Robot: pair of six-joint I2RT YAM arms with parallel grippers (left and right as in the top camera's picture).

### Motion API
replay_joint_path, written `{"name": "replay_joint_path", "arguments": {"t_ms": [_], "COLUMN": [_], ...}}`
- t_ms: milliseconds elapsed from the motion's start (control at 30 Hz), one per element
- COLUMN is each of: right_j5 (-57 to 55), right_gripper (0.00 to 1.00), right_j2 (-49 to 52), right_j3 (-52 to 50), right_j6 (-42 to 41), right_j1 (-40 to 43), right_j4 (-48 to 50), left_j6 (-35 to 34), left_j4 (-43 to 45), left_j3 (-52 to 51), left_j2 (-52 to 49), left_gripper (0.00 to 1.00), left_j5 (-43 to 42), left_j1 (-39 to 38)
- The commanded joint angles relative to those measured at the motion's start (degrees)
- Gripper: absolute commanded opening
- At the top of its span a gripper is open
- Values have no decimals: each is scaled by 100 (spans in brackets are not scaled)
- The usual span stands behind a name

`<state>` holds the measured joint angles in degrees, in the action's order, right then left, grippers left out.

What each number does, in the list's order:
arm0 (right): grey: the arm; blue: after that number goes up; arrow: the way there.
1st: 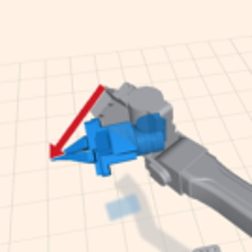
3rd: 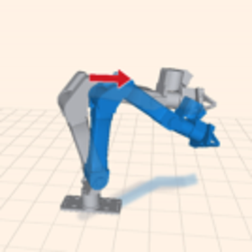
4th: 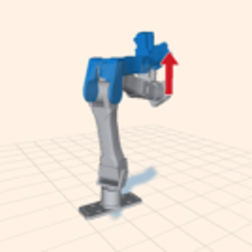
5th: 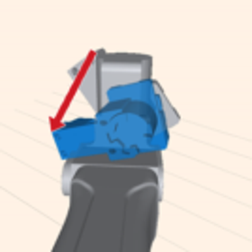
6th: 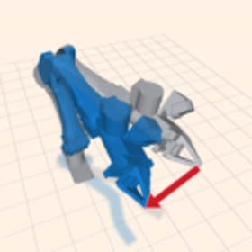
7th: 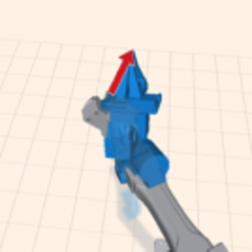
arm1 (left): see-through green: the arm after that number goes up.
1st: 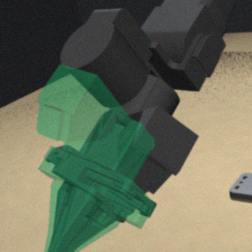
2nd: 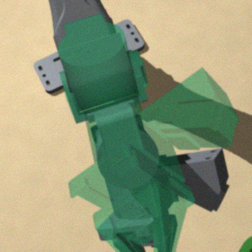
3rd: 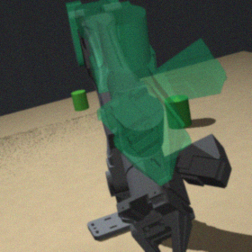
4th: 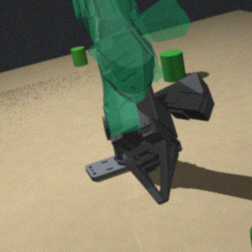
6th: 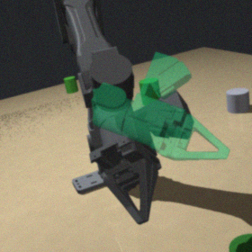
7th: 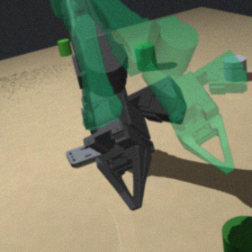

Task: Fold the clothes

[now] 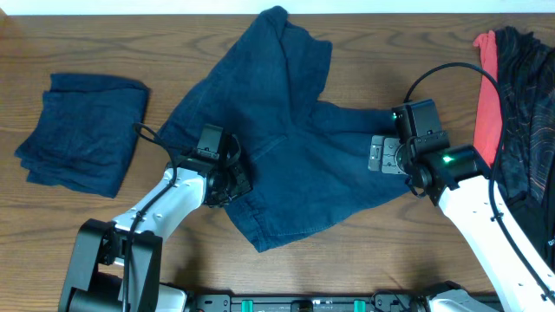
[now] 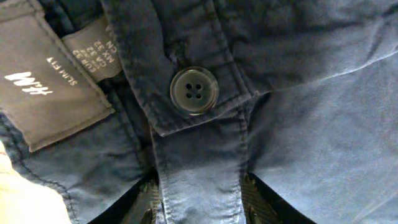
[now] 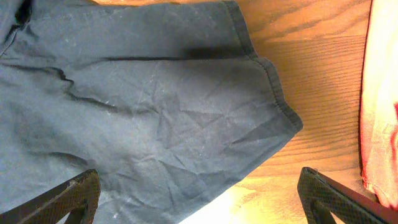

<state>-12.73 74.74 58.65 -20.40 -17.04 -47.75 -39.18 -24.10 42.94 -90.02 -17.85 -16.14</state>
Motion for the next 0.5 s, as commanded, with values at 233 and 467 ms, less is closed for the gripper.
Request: {"name": "replay_joint_path", "arguments": {"t_ms": [233,467], "right_j5": [-103,-101], "right_gripper": [99,99], "right_j2": [-22,-22], "right_j3": [17,17], "right_j6": [-79,-79], "right_j1": [26,26], "right_j4": [11,-42], "left_j6": [98,39], "left_j4": [120,190], "left_j3": [-28,-31], "left_j2": [463,214], "left_gripper": [45,45], "left_j5": [444,553], "left_j1": [9,9]}}
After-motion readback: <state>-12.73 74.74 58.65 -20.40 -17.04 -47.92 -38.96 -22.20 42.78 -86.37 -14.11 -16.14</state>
